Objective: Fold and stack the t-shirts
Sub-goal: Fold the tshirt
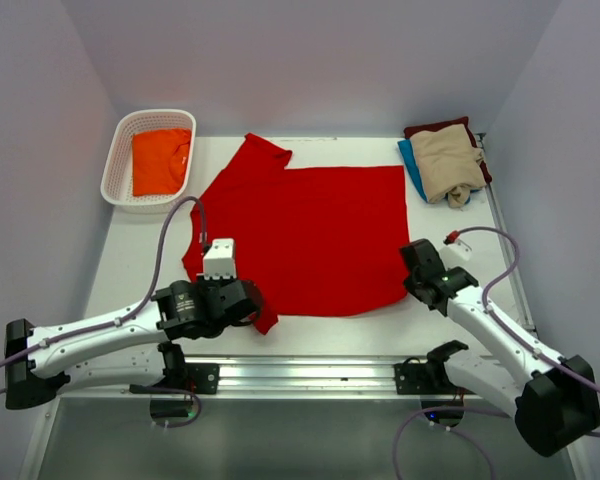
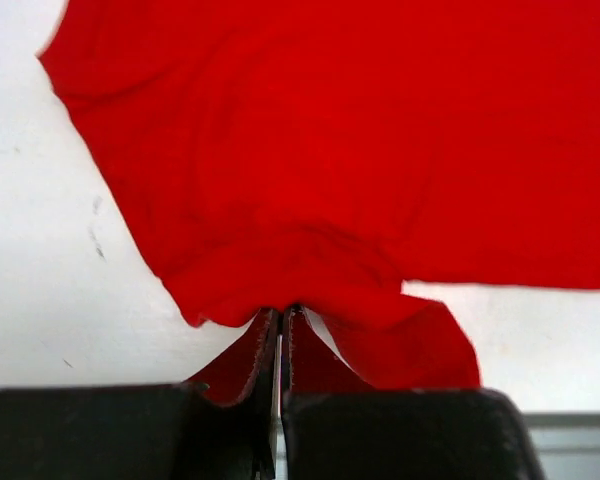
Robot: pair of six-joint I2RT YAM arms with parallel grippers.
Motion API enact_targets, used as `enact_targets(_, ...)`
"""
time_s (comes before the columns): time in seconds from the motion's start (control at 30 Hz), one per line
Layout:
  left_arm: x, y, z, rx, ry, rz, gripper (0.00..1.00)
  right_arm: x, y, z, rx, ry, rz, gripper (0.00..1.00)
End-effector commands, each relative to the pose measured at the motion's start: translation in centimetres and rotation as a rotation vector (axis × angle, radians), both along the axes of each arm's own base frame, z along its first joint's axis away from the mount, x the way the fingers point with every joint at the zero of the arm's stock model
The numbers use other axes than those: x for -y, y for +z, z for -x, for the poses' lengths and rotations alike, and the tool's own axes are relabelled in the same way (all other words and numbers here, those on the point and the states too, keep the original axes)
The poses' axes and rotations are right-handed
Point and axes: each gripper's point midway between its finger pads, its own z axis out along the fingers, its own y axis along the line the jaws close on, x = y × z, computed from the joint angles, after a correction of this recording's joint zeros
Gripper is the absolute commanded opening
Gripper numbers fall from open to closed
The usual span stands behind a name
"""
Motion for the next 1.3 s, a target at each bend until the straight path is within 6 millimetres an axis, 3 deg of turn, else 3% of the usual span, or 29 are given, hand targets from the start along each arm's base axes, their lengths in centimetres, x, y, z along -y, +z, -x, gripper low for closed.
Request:
enact_targets(0.0,-1.2,1.4,-3.5,0.166,0.101,-0.032,0.00,0.4,2.1,-2.9,0.089,-0.001,0.069,0.00)
enact_targets(0.07,-2.5,0.7,-4.7,0.157,0.114,-0.075,0.00,0.6,2.4,-3.5,0.089,-0.009,0.098,0.00)
enact_targets(0.33,-3.7,0.7,-9.1,0.153,0.167,-0.032,0.00,1.3,3.6,-5.0,0.111,-0.023,0.152,0.00)
enact_targets(0.57,-4.1,2.9,-12.8,0.221,0.206,-0.069,0.00,1.6,3.2,-5.9,0.101,-0.022,0.173,0.00)
enact_targets(0.9,-7.0,3.6,-15.5,0.237,0.280,-0.081,0.00,1.8,2.9,-8.1,0.076,-0.005,0.203,0.00)
enact_targets(1.27,-7.4,4.4,-18.5,0.261,0.283,-0.058,0.00,1.0,2.5,-10.8,0.056,0.020,0.209,0.00)
